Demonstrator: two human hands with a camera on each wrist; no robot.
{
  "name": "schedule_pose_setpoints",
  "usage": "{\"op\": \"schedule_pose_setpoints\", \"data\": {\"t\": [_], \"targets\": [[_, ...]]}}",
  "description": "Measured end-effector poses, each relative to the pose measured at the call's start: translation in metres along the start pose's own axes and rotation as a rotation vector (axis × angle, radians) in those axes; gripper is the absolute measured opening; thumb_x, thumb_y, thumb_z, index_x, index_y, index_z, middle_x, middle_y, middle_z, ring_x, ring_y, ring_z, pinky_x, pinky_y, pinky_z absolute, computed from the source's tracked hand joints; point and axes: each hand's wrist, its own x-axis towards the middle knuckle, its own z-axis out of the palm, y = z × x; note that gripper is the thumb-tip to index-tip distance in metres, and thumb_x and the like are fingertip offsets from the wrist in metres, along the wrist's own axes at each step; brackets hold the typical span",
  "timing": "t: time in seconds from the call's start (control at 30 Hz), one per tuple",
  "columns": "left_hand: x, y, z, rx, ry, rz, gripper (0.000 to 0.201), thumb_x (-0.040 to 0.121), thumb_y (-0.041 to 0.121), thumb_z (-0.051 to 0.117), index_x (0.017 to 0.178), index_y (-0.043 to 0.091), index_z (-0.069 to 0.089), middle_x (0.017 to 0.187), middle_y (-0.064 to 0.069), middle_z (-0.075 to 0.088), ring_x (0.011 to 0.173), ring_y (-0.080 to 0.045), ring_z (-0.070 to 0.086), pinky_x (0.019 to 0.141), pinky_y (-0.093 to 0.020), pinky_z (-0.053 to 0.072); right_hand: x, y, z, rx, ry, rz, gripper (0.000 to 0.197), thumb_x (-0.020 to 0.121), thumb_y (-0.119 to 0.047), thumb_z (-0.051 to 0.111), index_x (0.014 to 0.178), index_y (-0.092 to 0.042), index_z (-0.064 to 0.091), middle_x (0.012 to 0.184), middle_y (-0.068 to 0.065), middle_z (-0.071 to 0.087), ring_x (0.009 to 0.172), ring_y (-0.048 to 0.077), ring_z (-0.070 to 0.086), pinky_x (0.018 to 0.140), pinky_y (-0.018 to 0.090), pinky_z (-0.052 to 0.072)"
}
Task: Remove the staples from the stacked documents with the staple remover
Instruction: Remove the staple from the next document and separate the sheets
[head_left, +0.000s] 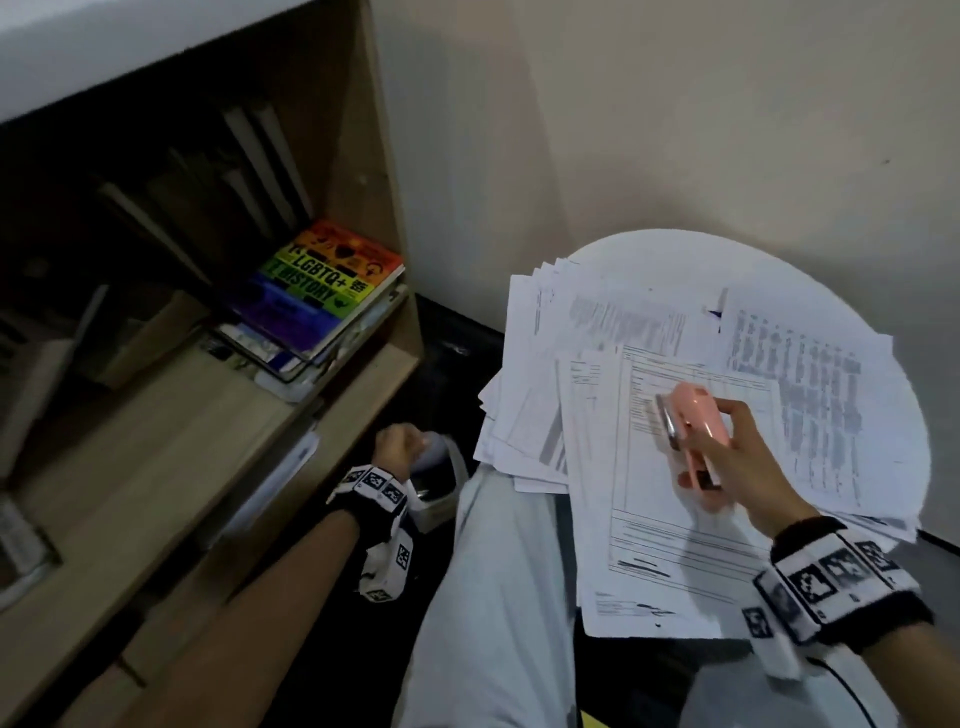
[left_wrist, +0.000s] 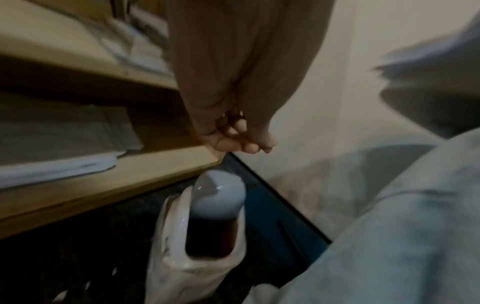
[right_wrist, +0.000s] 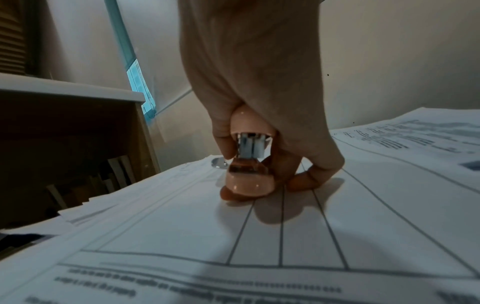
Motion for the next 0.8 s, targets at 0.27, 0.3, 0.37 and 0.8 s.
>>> {"op": "schedule_pose_setpoints", "data": {"t": [0.27,0.3,0.37,0.8], "targets": [[0.060,-0.055,0.037,0.004,0.014,-0.202,0.022,0.090,0.003,0.058,0.101,-0.013,0.067,0.102,-0.034,0.066,0.098,-0.035,0.065,0.073,-0.031,0.047,0.012,0.002,0.002,-0.055,0.014,0.052,0.035,0.095,-0.019,0.055,0.123,-0.033,0.040,0.096,0.009,0.067,0.066,0.033,0.066,0.064,0.043,0.044],[0.061,-0.051,0.037,-0.026,0.009,-0.203,0.021,0.092,-0.001,0.054,0.102,-0.014,0.066,0.104,-0.036,0.064,0.095,-0.031,0.064,0.067,-0.026,0.044,0.013,0.002,0.002,-0.049,0.017,0.060,0.034,0.095,-0.018,0.054,0.122,-0.033,0.040,0.096,0.010,0.067,0.065,0.033,0.066,0.063,0.042,0.044],[0.063,-0.045,0.037,-0.026,-0.018,-0.190,0.022,0.092,-0.002,0.053,0.104,-0.016,0.065,0.106,-0.035,0.064,0.092,-0.024,0.059,0.067,-0.027,0.042,0.013,0.000,0.001,-0.040,0.014,0.072,0.032,0.096,-0.017,0.053,0.120,-0.034,0.041,0.095,0.010,0.066,0.065,0.032,0.067,0.062,0.040,0.042],[0.011,0.057,-0.008,-0.045,0.257,0.119,0.025,0.070,0.004,0.078,0.076,0.010,0.054,0.064,-0.002,0.051,0.071,-0.023,0.053,0.070,-0.033,0.047,0.006,-0.001,-0.002,0.045,0.006,0.069,0.037,0.094,-0.015,0.055,0.126,-0.024,0.038,0.101,0.012,0.061,0.061,0.032,0.064,0.047,0.029,0.050]]}}
